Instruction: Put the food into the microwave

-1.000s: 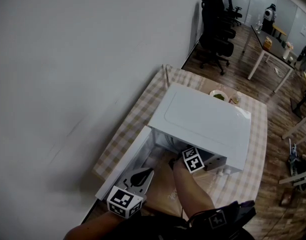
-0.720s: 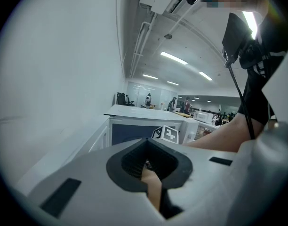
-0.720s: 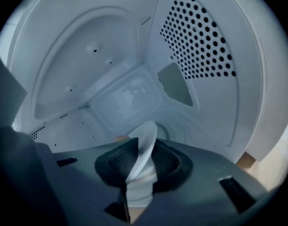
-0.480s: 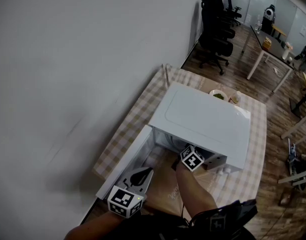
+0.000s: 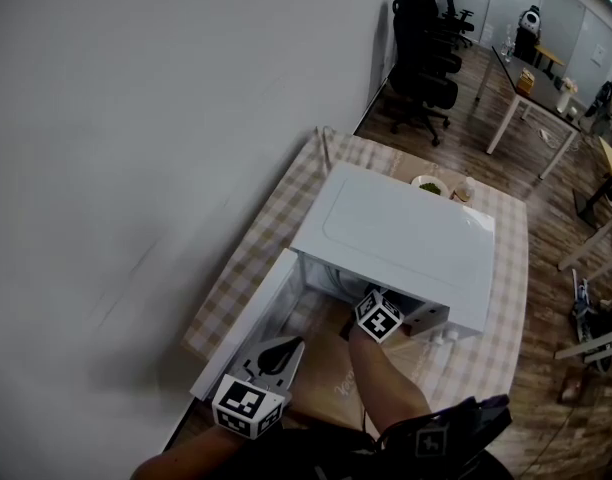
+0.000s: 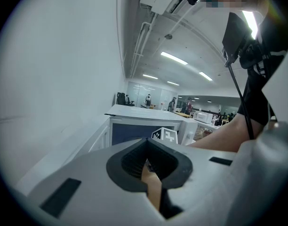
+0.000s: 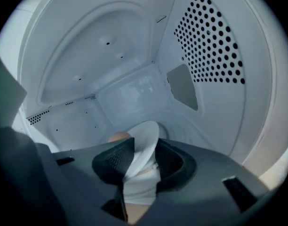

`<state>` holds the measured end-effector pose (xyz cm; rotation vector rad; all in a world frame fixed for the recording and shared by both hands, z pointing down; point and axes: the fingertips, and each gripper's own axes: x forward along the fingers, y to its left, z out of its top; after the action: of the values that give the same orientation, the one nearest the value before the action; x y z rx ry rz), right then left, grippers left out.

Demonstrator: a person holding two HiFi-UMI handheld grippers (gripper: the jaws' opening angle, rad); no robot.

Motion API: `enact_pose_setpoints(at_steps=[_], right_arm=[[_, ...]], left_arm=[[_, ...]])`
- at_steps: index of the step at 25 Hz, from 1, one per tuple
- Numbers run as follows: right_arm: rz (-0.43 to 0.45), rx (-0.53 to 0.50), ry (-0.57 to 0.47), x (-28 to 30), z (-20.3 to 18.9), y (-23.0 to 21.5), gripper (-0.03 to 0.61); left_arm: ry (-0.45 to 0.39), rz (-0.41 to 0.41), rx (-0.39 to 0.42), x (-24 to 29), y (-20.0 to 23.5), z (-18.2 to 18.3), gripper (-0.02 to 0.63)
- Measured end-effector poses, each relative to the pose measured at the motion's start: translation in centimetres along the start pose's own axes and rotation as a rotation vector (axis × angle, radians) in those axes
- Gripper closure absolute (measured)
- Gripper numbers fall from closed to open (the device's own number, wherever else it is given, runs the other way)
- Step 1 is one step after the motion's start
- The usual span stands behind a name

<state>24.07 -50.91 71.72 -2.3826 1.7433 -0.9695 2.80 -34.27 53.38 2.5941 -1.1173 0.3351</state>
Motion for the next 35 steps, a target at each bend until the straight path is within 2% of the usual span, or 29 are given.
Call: enact_pose_setpoints(at_steps=[4,6,19,25,30,35], right_arm=[[0.002,-0.036,0.002,-0.2,-0.1,0.0,0.417],[-0.004,-0.074,0.011,-0.2,-0.2,0.2,0.426],[-0.069,-0.262,0.088,-0.2,-1.3,-1.4,0.38],[-0.049,-0.339,0.106,0.1,-1.4,-0.9,0.377],[0.0,-0.354,0.051,-1.2,-0.5,0.0,0.367],[0.066,-0.498,0.084,-2.7,-1.6,1.9,0.362]], left_arm=[[0.001,-0.02,0.009,0.1,-0.5,-0.1,0.606],[-0.004,-0.025,0.01,0.1,-0.5,0.1,0.606],[-0.01,-0.042,0.017,-0.1,-1.1,0.2,0.606],[-0.014,-0.043,0.026,-0.6,-1.1,0.3,0.606],[-0.032,-0.05,0.027,-0.8,-1.2,0.5,0.606],[-0.039,-0.074,0.041,-1.1,-2.0,0.7,0.606]])
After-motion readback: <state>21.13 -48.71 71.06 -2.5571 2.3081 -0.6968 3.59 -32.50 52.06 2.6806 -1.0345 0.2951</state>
